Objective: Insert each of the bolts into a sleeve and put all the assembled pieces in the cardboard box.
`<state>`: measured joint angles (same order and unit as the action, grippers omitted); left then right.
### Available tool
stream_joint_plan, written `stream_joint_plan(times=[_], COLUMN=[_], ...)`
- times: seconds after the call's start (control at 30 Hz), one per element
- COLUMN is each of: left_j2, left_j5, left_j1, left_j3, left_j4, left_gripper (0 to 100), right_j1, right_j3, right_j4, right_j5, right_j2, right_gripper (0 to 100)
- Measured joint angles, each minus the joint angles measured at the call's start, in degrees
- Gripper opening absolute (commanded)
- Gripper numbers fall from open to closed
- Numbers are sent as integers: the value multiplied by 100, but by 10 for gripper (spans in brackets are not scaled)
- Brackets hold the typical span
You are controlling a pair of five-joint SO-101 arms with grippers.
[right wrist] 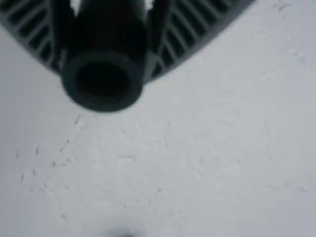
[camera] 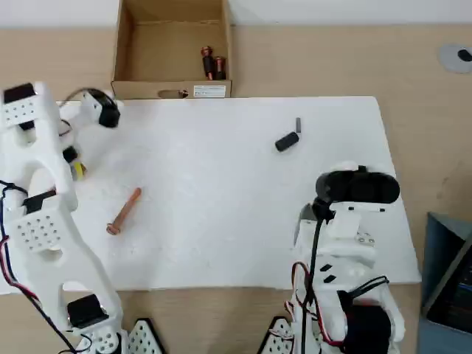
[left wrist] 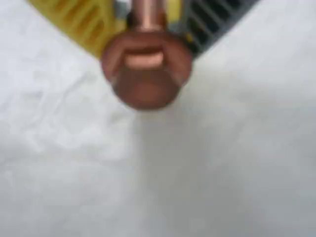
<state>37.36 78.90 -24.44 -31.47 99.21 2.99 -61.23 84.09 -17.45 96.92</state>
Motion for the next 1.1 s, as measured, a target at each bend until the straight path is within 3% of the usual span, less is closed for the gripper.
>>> stream_joint_plan(times=[0.47, 0.77, 1.1], left_j2=[-2884, -5829, -8949], left_j5=[-2057, -3165, -4967], left_j1=[299, 1160, 1846], left_j3=[149, 2497, 5495], left_j4=[79, 97, -1108], left_gripper=[6, 7, 6], right_j1=[0, 0, 246], right_j3=[114, 18, -431], right_j4=[0, 0, -457], right_j5=[220, 774, 1046], right_j2=[0, 0, -9], right_gripper=[9, 9, 9])
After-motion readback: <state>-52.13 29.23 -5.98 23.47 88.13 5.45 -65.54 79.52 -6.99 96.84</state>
